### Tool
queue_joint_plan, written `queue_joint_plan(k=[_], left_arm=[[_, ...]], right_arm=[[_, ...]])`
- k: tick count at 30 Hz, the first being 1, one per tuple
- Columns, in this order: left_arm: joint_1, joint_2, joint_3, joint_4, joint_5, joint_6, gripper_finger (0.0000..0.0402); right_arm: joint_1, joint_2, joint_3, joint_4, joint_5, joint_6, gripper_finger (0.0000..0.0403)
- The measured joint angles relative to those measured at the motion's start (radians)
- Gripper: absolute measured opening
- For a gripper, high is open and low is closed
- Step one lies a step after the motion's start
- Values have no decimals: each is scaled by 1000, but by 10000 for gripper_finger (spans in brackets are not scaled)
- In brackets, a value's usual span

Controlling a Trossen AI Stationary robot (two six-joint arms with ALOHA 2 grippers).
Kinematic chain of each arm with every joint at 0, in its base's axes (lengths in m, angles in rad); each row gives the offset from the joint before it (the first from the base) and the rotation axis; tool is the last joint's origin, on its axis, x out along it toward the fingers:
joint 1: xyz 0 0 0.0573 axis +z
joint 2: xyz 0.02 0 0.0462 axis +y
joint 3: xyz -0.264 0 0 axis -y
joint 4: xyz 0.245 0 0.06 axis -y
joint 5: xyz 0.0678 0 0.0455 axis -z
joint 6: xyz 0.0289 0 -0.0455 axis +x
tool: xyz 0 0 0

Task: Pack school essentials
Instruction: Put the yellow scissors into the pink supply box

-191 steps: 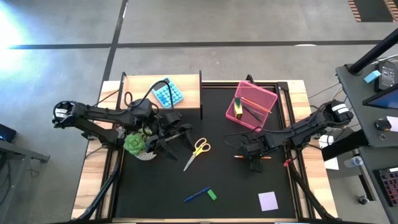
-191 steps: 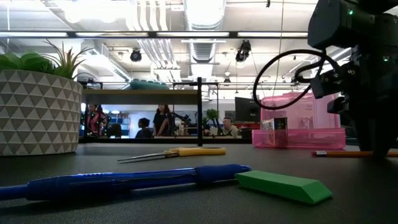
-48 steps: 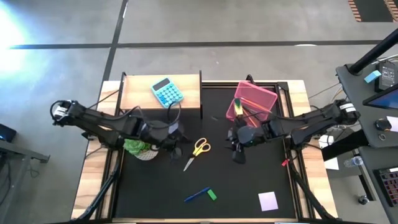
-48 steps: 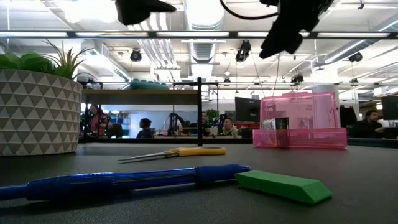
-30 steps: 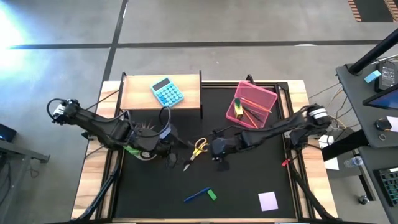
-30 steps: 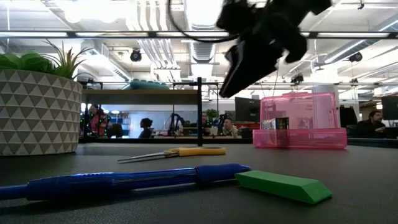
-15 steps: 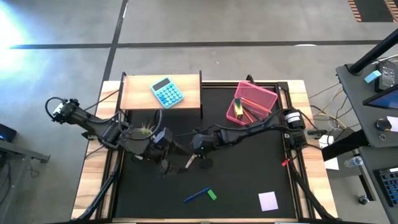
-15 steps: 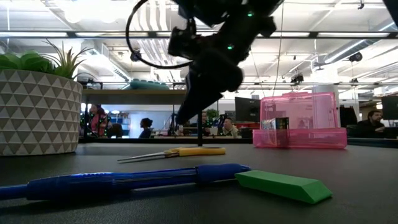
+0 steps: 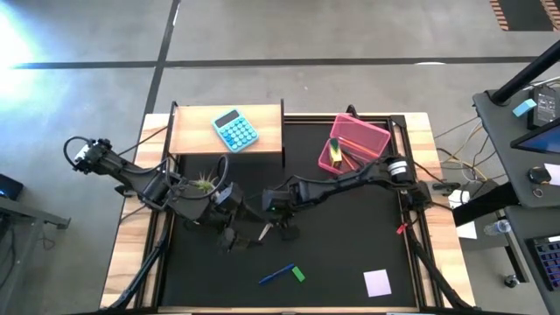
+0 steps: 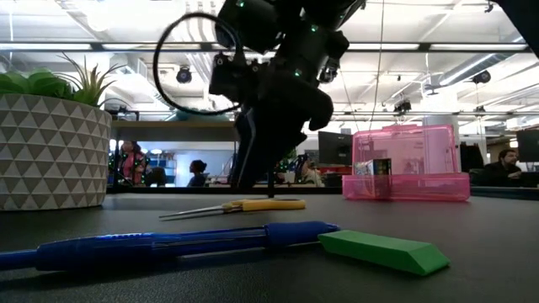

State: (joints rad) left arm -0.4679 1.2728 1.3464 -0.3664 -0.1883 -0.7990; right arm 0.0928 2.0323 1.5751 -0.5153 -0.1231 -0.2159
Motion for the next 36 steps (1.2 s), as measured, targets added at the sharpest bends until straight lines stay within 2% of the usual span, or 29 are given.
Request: queue_joint_plan(k=[11,26,30,36], left_arm=[[1,0,-5,-1,0,-5,380],[1,0,-5,-1,1,-6,380],[1,0,-5,-1,1,-6,380],[1,0,-6,-1,1,-6,380]], right_arm=[[-7,30,1,34,21,-146,231],[-14,78,9,27,10,-150,222],[-18,79,8,14,6,-114,200],[-23,79,3,-19,3,-94,138]])
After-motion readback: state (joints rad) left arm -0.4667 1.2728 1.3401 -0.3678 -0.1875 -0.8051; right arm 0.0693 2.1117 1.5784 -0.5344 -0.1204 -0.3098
